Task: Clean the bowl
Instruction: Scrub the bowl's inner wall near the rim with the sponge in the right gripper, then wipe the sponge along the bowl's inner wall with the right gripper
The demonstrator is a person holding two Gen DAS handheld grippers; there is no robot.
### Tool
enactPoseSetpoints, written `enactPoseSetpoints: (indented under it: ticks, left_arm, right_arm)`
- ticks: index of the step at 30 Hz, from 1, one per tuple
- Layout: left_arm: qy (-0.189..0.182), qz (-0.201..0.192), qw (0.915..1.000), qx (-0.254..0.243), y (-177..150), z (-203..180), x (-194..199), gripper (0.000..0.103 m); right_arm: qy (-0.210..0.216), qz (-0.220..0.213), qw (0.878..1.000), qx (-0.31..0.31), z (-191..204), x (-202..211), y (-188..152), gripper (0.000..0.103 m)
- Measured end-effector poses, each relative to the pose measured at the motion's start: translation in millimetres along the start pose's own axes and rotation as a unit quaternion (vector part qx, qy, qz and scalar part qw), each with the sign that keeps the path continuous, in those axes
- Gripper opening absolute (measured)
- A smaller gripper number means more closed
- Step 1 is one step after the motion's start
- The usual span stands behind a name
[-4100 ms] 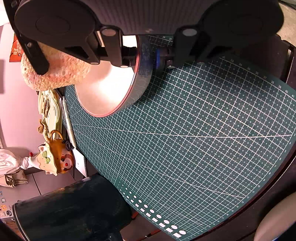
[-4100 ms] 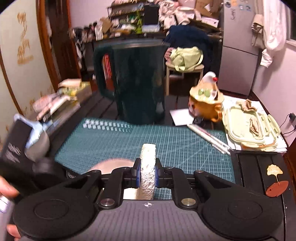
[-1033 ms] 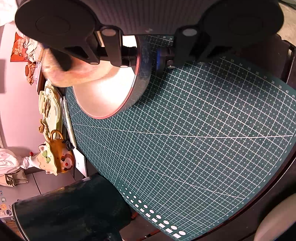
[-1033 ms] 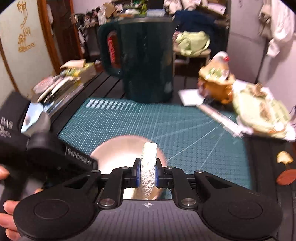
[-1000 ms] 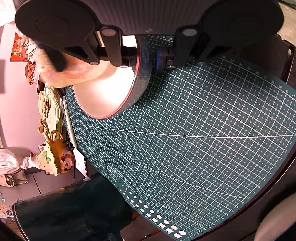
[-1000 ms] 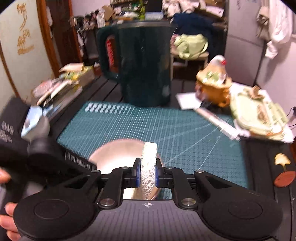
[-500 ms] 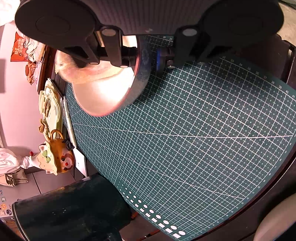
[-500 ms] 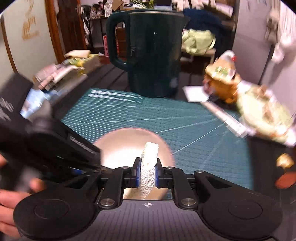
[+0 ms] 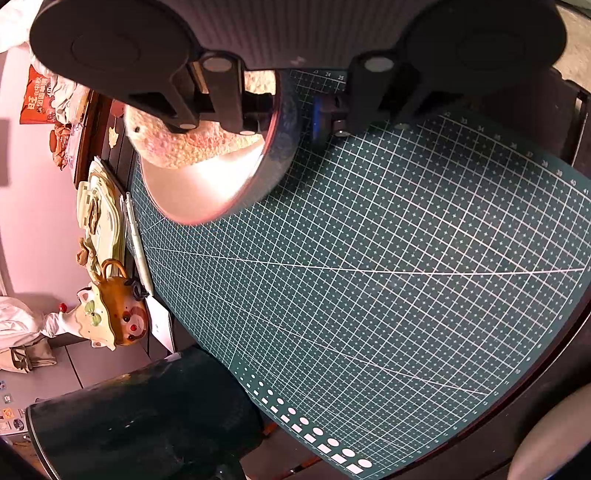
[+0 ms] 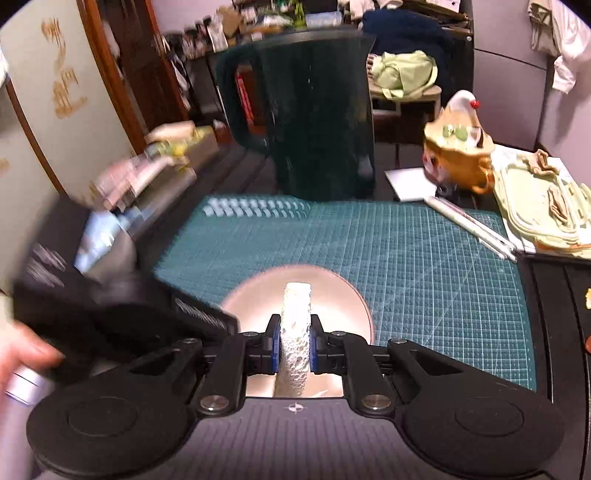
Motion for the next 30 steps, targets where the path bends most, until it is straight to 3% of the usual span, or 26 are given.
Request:
enactPoseSetpoints:
  ticks: [4, 6, 10, 13, 15, 18, 22, 27, 30]
  left_arm:
    - [0.001, 0.000, 1.0000, -0.003, 1, -11, -1, 0.018]
    - [0.003, -0.001, 1.0000, -0.005, 2, -15, -1, 0.018]
    - [0.004, -0.001, 1.0000, -0.005, 3, -27, -3, 0.018]
    - [0.004, -0.001, 1.0000, -0.006, 4, -35, -5, 0.018]
    - [0.003, -0.001, 1.0000, -0.007, 1, -12, -2, 0.018]
    - [0.003, -0.001, 1.0000, -0.007, 0, -16, -2, 0.018]
    - [0.001, -0.001, 1.0000, -0.005, -1, -14, 2, 0.019]
    - [0.002, -0.001, 1.0000, -0.009, 1, -7, 5, 0.019]
    - [0.000, -0.001, 1.0000, -0.005, 2, -7, 4, 0.019]
  right_arm:
    - [-0.046, -0.021, 0.998, 0.042, 0, -2, -2, 0.013]
    - [-0.061, -0.052, 0.995, 0.058, 0, 11, 8, 0.013]
    - [-0.046, -0.066, 0.996, 0.030, -8, 25, 20, 0.013]
    - [-0.007, -0.056, 0.998, -0.009, -9, 32, 24, 0.013]
    - [0.024, -0.025, 0.999, -0.024, -2, 23, 15, 0.013]
    - [0.017, 0.005, 1.000, -0.005, 4, 4, -1, 0.013]
    - [-0.026, 0.001, 0.999, 0.038, 6, -6, -8, 0.013]
    - [-0.066, -0.045, 0.994, 0.075, 3, 12, 3, 0.013]
    - [-0.040, -0.059, 0.997, 0.040, -1, 26, 15, 0.013]
Point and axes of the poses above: each gripper's, at about its wrist camera, not at the fingertips, and x roughly against the way its jaws point, z to its left, y to its top, the point moved 8 cm from there along -x, roughly the way its jaws point, and after that the axes turned 15 degrees about -x, right-handed, at the moved point
